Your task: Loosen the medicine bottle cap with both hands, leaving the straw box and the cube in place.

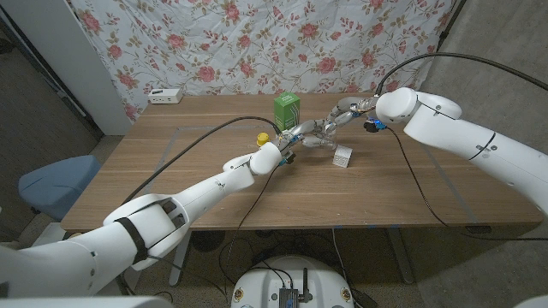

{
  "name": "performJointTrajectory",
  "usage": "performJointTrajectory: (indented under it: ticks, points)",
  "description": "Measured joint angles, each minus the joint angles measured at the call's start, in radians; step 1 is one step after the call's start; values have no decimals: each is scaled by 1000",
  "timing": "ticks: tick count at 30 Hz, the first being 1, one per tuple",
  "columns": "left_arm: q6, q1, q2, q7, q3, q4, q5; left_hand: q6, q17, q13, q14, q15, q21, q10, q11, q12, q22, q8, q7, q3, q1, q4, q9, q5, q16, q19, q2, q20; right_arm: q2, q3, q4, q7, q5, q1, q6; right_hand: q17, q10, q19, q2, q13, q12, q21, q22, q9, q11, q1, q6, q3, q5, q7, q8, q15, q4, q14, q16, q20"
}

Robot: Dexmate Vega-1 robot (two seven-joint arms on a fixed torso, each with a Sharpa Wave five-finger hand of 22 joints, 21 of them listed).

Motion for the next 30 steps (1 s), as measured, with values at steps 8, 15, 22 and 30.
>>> performJointTrajectory:
  ticks: [8,15,22,30]
  points:
    - [3,7,3,7,-3,-11,2,-73,1,0,0,0,0,-5,-5,-1,0,-10,6,0,0,0,0,0,0,0,0,0,-5,16,-11,-24,13,-20,8,0,0,5,-5,0,0,0,0,0,0,-16,0,-8,-6,0,0,5,0,-6,0,5]
    - [8,14,7,11,-6,-23,3,-94,1,0,0,0,0,-5,-5,-5,0,-10,16,0,4,0,0,0,0,0,-4,0,-11,29,-22,-46,23,-37,14,0,0,5,-5,0,0,0,0,0,0,-32,0,-14,-11,0,0,11,5,0,0,5]
    - [10,18,10,12,-8,-33,4,-100,1,6,0,0,0,-11,-11,-6,0,-10,23,0,4,0,0,0,-1,0,-4,0,-14,39,-31,-68,29,-50,19,0,0,11,-12,0,4,0,0,0,0,-41,-4,-17,-12,4,-1,11,2,0,0,11]
    - [12,20,13,12,-9,-38,8,-100,0,7,0,0,0,-11,-11,-4,0,-10,23,-1,4,0,0,2,-2,-6,-4,5,-15,44,-41,-84,30,-56,17,0,6,11,-21,0,4,0,0,5,6,-59,-11,-25,-18,11,-7,16,8,6,0,14]
